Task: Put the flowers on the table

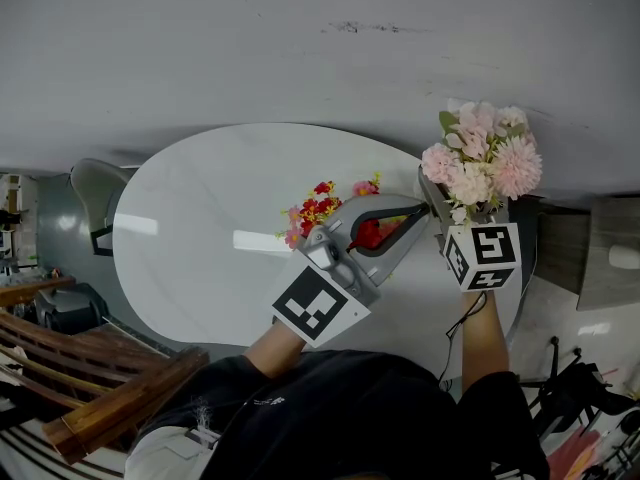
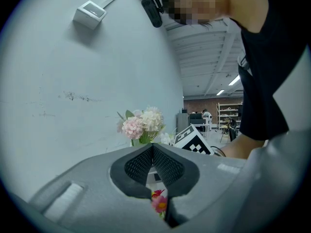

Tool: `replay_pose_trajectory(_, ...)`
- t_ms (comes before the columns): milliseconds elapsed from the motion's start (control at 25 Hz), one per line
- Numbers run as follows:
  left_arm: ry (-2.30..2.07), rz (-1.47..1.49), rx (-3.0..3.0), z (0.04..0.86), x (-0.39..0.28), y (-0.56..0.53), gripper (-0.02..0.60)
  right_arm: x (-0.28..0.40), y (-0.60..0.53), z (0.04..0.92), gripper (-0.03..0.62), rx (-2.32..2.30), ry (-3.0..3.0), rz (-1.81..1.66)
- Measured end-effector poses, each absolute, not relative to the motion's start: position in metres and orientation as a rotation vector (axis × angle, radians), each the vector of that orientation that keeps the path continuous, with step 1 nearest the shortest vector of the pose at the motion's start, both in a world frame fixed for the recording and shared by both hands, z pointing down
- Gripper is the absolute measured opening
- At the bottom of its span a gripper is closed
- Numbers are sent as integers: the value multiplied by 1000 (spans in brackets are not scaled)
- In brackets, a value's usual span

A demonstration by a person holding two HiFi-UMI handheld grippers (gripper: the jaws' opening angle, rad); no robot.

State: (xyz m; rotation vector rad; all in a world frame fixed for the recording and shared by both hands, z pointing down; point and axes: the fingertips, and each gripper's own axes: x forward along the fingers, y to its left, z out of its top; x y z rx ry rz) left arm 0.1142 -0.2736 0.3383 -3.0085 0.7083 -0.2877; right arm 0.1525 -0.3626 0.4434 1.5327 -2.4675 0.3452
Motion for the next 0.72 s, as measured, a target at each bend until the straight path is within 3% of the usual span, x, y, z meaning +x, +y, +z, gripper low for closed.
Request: replay_pose_trajectory(720, 700, -280, -3012, 340, 117, -277, -2, 150, -363, 446, 367, 1515, -2457, 307)
